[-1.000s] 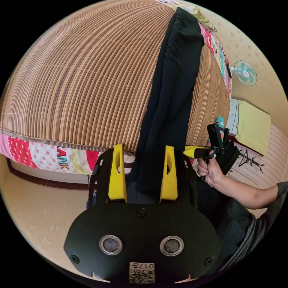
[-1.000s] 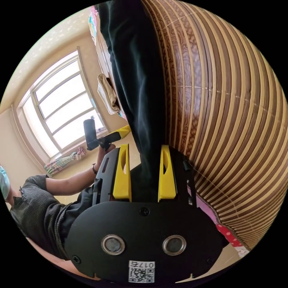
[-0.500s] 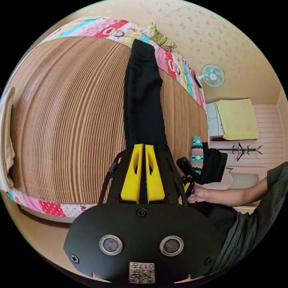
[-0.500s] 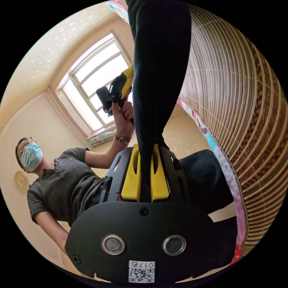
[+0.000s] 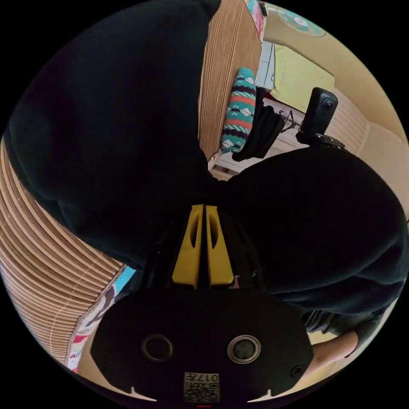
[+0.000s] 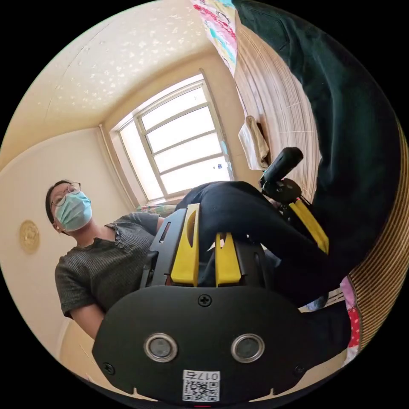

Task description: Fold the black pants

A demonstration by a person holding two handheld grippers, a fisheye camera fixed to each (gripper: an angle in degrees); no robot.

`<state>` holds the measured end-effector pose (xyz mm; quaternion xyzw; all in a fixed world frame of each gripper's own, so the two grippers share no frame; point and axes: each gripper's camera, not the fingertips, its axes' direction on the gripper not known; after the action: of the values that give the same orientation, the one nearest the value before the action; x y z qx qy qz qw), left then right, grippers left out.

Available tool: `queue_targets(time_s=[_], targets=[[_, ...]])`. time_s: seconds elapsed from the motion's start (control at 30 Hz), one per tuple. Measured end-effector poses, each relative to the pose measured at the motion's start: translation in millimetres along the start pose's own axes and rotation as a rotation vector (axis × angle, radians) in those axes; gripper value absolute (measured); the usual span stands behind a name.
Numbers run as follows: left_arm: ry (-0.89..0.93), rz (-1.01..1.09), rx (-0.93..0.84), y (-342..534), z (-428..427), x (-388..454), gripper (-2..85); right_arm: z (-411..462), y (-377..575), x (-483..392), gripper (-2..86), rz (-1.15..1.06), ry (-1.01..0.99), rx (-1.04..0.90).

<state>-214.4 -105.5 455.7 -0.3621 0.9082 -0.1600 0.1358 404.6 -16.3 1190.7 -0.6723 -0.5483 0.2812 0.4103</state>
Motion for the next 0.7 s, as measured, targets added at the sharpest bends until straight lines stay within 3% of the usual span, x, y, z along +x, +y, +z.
queue_targets(time_s=[0.13,0.2,0.27,0.37,0.43,0.57,0.63,0.7], targets=[[0.182,-0.256,0.373,39.3,-22.3,-31.9,-1.0,-31.9,-49.6,61.0,4.6,0.139,-0.042,0.046],[0.227,-0.319,0.454,50.9,-31.1,-35.4,-1.0,-40.7,-65.9,78.2,6.8,0.224,-0.026,0.071],[0.070,-0.342,0.444,55.0,-46.4,-17.0,-0.9,-48.2,-76.4,74.6,10.2,0.252,-0.005,0.118],[-0.199,-0.307,0.479,59.7,-67.0,24.6,-0.6,-64.0,-75.6,30.9,12.3,0.103,0.041,0.247],[-0.276,-0.288,0.545,66.1,-79.4,44.2,0.0,-70.8,-59.2,-2.7,13.1,0.032,0.141,0.292],[-0.281,-0.241,0.732,78.8,-107.9,70.6,4.3,-64.8,-23.3,-14.1,16.1,0.164,0.458,0.207],[-0.284,-0.198,0.789,77.6,-118.3,80.5,4.9,-51.4,2.1,8.3,20.5,0.307,0.651,0.054],[-0.276,-0.152,0.789,67.2,-126.6,87.0,5.0,-38.3,23.2,37.2,22.6,0.416,0.717,-0.062]])
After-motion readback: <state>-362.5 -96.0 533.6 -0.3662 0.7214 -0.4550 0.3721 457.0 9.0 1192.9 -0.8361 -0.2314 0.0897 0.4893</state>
